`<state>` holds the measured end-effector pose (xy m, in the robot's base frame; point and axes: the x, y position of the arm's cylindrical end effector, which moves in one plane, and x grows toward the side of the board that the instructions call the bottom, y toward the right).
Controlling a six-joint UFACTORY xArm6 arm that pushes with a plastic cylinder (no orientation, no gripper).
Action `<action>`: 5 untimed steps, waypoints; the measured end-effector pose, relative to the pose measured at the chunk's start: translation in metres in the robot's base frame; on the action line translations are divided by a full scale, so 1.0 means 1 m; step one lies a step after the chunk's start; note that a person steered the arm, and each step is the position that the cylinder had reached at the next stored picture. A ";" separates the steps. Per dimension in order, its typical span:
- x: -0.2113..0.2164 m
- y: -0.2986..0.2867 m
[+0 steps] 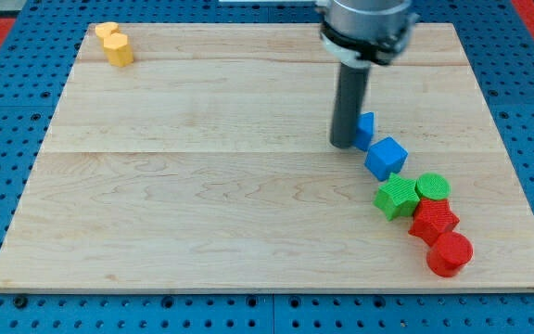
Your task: Slightly drag the blue triangle towards bottom
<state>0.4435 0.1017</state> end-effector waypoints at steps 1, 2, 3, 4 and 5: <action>-0.009 -0.036; -0.039 -0.060; -0.053 -0.011; -0.053 0.039; -0.013 0.032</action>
<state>0.4307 0.1342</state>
